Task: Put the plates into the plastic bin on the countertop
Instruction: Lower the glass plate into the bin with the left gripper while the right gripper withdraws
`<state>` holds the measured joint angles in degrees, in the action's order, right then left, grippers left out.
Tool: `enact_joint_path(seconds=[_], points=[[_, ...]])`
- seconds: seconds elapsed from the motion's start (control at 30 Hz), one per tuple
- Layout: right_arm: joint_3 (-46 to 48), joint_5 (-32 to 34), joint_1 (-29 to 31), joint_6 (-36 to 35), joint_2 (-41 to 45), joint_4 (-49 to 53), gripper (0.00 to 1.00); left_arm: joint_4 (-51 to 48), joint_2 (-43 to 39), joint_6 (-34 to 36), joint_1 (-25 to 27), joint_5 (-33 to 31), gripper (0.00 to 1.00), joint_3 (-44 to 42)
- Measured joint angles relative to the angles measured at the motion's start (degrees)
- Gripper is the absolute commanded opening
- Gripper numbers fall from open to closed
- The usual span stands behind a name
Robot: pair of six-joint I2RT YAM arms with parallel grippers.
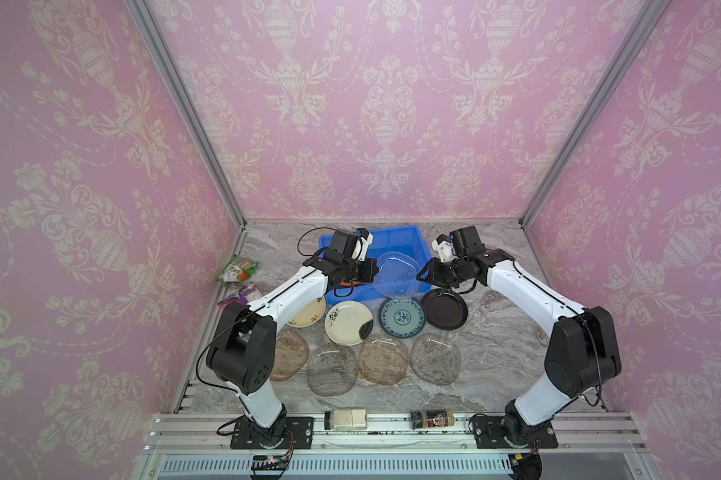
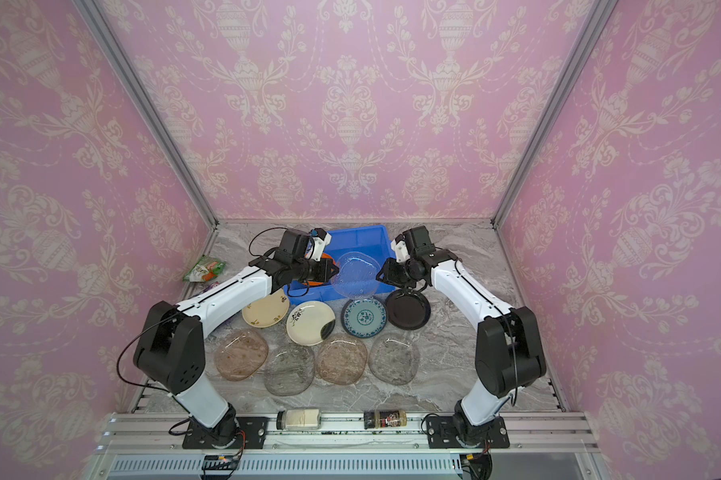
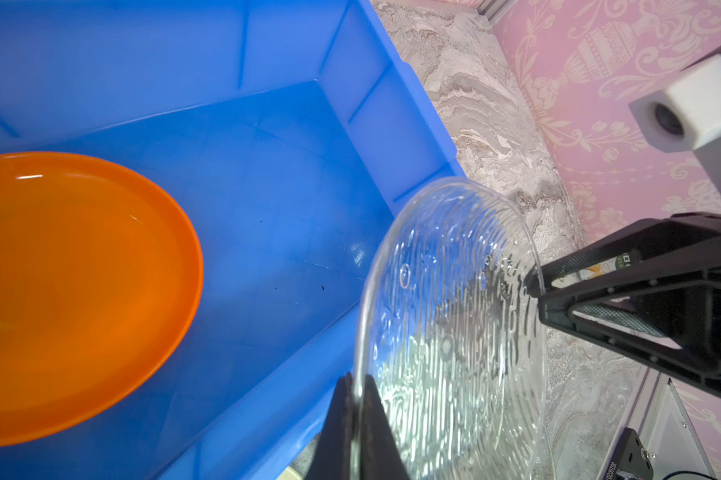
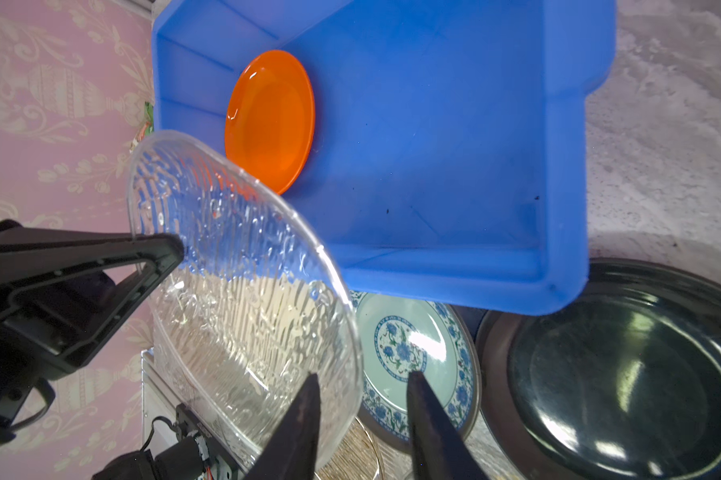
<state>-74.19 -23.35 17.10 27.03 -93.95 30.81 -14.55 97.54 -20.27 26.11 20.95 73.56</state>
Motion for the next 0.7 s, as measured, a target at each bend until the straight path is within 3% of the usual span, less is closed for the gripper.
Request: enact_joint_path(seconds=[0.13,0.33,0.7], points=[[2.56,1.79,-2.54,1.05,3.61,-1.92,0.41,-0.24,0.52,-0.61,0.0,-2.51,0.0,1.64],[9.86,2.8,-12.83,4.79,13.64,-6.19,0.4,-0.39,3.74,-3.34,0.0,-7.85,0.0,8.7],[10.32,-0.74,-16.65,7.74,13.79,-8.24,0.41,3.32,18.38,-14.03,-0.04,-9.75,0.0,17.42]])
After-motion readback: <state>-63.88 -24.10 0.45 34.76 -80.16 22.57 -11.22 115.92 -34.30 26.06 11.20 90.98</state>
